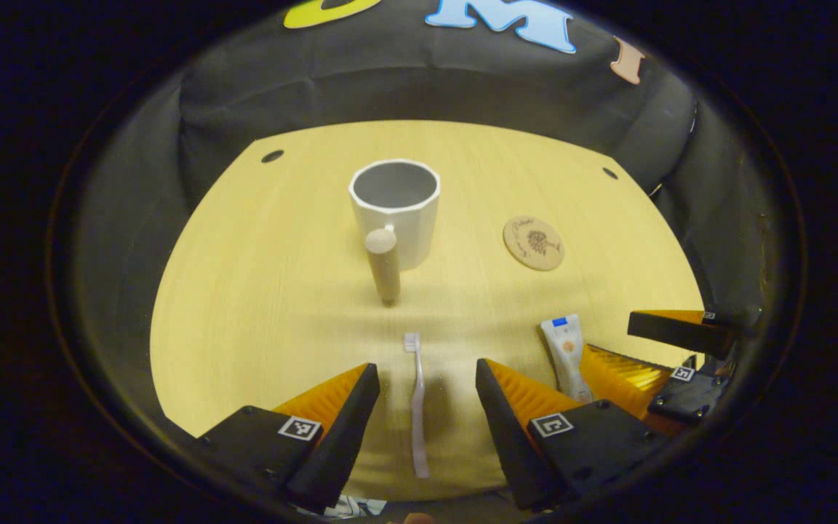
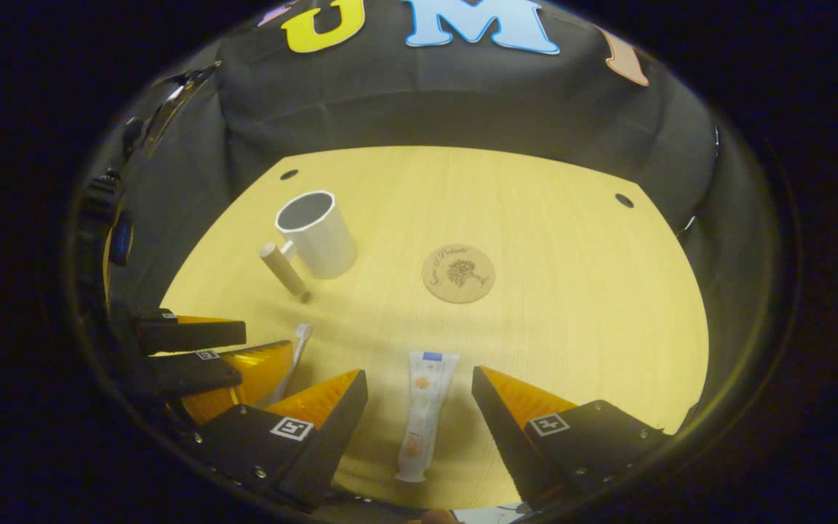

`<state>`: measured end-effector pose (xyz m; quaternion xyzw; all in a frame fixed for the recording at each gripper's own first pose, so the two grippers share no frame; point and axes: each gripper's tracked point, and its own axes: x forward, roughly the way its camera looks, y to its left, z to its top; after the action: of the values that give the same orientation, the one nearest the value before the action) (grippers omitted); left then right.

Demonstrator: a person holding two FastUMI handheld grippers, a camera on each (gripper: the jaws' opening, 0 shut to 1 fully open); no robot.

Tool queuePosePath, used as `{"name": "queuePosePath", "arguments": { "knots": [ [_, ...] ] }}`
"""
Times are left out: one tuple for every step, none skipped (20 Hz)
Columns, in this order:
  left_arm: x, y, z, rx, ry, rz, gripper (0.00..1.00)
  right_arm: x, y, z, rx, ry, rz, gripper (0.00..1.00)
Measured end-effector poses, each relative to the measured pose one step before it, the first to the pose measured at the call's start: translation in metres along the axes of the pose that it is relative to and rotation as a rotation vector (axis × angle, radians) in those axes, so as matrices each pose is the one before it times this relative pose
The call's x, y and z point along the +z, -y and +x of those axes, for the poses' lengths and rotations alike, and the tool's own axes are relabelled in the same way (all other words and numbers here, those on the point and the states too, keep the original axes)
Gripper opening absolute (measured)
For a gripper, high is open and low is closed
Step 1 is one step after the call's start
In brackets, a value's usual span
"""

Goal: Put the toothbrush and toothpaste on the desktop into the cup, then pick up the cup and place it on the coaster on the desktop.

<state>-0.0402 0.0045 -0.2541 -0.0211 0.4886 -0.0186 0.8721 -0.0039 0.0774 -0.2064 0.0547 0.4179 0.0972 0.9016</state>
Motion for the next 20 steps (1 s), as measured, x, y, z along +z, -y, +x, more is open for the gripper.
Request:
{"name": "queuePosePath", "arguments": {
  "knots": [
    [-0.00549, -0.00062, 0.00406, 0.0006, -0.02733, -0.00711, 0.9, -0.00477, -0.00067, 0.00322, 0.00292, -0.02749, 0.00181, 0.92],
    [-0.00663, -0.0015, 0.00351, -0.00087, -0.03171, -0.00833, 0.9, -0.00662, 0.00086, 0.00495, -0.00141, -0.03797, 0.00106, 0.92],
    [-0.00526, -0.00232, 0.00388, 0.00214, -0.02827, -0.00153, 0.9, -0.00522, 0.00024, 0.00393, -0.00175, -0.02817, 0.00104, 0.92],
    [-0.00413, -0.00017, 0.00428, -0.00006, -0.02663, 0.00186, 0.9, -0.0038, -0.00165, 0.00401, 0.00853, -0.02703, 0.00826, 0.92],
    [-0.00379, 0.0, 0.00336, -0.00162, -0.01629, 0.0002, 0.9, -0.00509, -0.00098, 0.00244, 0.00628, -0.02437, 0.01223, 0.92],
    [-0.00397, 0.00069, 0.00346, -0.00387, -0.02148, -0.00018, 0.9, -0.00425, 0.0004, 0.00397, 0.00179, -0.03325, 0.01543, 0.92],
    [-0.00588, 0.00052, 0.00404, -0.00231, -0.0277, 0.00055, 0.9, -0.00455, 0.00065, 0.00255, -0.0022, -0.02616, 0.0097, 0.92],
    [-0.00645, 0.00021, 0.00474, -0.00339, -0.03409, -0.0012, 0.9, -0.00676, 0.00111, 0.00499, 0.00106, -0.03823, 0.01594, 0.92],
    [-0.005, -0.0002, 0.00419, -0.00036, -0.01847, -0.00295, 0.9, -0.00418, -0.00088, 0.00349, 0.00669, -0.02645, 0.01321, 0.92],
    [-0.00262, -0.00094, 0.00208, 0.001, -0.01611, -0.00239, 0.9, -0.00275, -0.00174, 0.00299, 0.00979, -0.01864, 0.01273, 0.92],
    [-0.00281, 0.0001, 0.00221, 0.00015, -0.01066, -0.00473, 0.96, -0.00215, -0.00104, 0.00259, 0.00295, -0.00769, 0.00242, 0.92],
    [-0.00246, 0.00014, 0.00213, -0.0069, -0.01549, -0.00725, 0.9, -0.00246, 0.0008, 0.00362, -0.00394, -0.01469, -0.00048, 0.92],
    [-0.00119, 0.00088, 0.00164, -0.00208, -0.01045, -0.00256, 0.96, -0.0015, -0.00006, 0.00155, 0.00045, -0.01036, 0.00084, 0.92],
    [-0.0018, -0.00174, 0.00205, 0.01304, -0.00884, 0.00269, 0.84, -0.0009, -0.00035, 0.00247, 0.00002, -0.00598, 0.00319, 0.92],
    [0.00045, -0.00128, 0.0005, 0.00627, 0.0042, 0.0073, 0.9, -0.00068, 0.0007, 0.00195, -0.00098, -0.00124, 0.00318, 0.9],
    [0.00105, -0.00066, 0.00122, 0.00934, 0.00163, 0.00391, 0.87, -0.00089, 0.00177, 0.00284, -0.00522, -0.00624, 0.0046, 0.92],
    [0.00025, -0.00287, 0.00031, 0.0154, -0.00158, 0.00571, 0.75, -0.00158, -0.00035, 0.00275, 0.0021, -0.00874, 0.00832, 0.92],
    [-0.00041, -0.00097, -0.00055, 0.00546, 0.00136, 0.00289, 0.66, 0.00017, 0.0025, 0.00028, -0.01225, 0.00134, -0.00127, 0.92],
    [0.00058, -0.00345, 0.00137, 0.01604, 0.00375, 0.00148, 0.59, 0.00121, 0.00154, 0.0008, -0.00704, 0.00575, 0.00071, 0.87],
    [0.00036, -0.00323, 0.00082, 0.00964, 0.00505, 0.00744, 0.52, 0.00055, 0.00262, -0.00008, -0.00991, 0.00077, -0.00312, 0.78]
  ]
}}
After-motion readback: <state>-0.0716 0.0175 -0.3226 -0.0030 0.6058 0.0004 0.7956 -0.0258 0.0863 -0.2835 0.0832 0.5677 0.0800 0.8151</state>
